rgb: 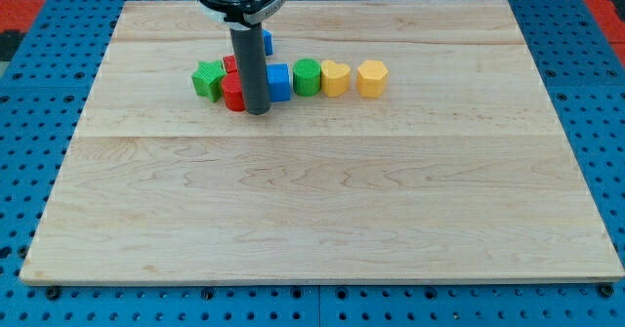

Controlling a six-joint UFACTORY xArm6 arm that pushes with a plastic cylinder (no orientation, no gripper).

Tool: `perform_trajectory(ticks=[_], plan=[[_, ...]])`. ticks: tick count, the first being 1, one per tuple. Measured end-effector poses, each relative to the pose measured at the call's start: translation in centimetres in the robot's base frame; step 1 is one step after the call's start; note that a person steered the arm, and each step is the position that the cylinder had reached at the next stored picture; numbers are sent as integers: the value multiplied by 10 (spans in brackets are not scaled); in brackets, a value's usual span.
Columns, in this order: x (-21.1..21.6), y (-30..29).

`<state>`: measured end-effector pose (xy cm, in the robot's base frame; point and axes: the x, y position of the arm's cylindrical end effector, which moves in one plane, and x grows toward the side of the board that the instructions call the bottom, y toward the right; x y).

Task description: Separate the green star from the red circle

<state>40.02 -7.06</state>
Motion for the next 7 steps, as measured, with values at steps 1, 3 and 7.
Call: perform_trajectory(ticks=[1, 3, 7], plan=[[2, -16], [-28, -107], [-90, -89]])
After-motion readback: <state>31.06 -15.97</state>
